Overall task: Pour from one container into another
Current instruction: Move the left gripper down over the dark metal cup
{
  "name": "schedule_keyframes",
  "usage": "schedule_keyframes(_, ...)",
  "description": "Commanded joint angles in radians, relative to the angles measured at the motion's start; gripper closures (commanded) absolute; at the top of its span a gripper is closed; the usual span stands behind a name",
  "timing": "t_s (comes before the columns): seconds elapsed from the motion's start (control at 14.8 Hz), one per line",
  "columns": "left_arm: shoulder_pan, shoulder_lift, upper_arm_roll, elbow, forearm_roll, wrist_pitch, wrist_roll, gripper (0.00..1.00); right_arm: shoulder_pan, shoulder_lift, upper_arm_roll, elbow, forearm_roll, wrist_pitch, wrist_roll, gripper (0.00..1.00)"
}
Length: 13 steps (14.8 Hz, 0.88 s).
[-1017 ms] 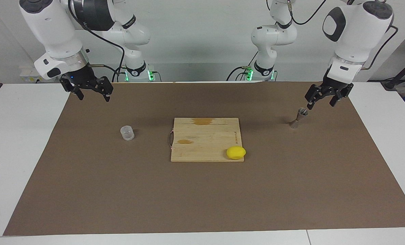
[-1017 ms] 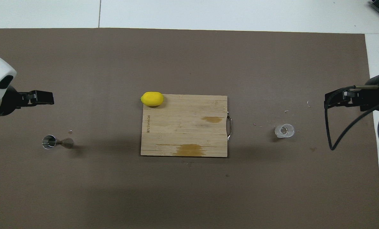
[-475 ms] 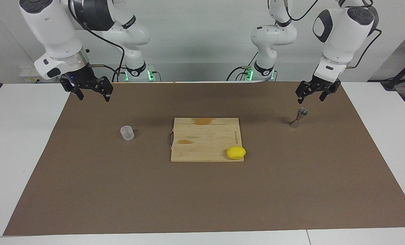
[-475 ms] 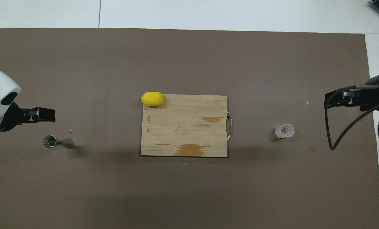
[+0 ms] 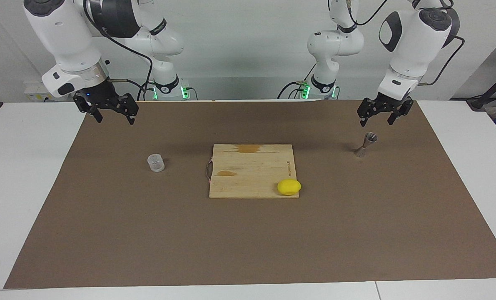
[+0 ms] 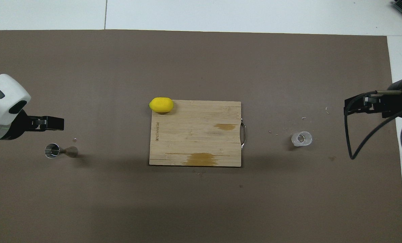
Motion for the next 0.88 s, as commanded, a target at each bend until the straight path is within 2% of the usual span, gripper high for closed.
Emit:
schedule_keyframes(0.0, 0.000, -0.027, 0.007, -0.026, -0.061, -0.006, 0.037, 0.00, -0.011, -0.013, 0.009, -0.013, -0.009, 0.005, 0.023, 0.00)
schedule_keyframes(0.14, 0.034, -0.018, 0.020, -0.030, -0.205, -0.014, 0.160, 0.00, -0.010, -0.013, 0.009, -0.014, -0.009, 0.003, 0.023, 0.00)
schedule_keyframes(0.47, 0.250, 0.091, 0.020, 0.009, -0.446, -0.107, 0.582, 0.00, -0.010, -0.013, 0.009, -0.013, -0.009, 0.003, 0.023, 0.00)
schedule_keyframes(0.81, 0.420, 0.289, 0.018, 0.179, -0.491, -0.182, 1.001, 0.00, -0.010, -0.013, 0.009, -0.014, -0.009, 0.005, 0.023, 0.00)
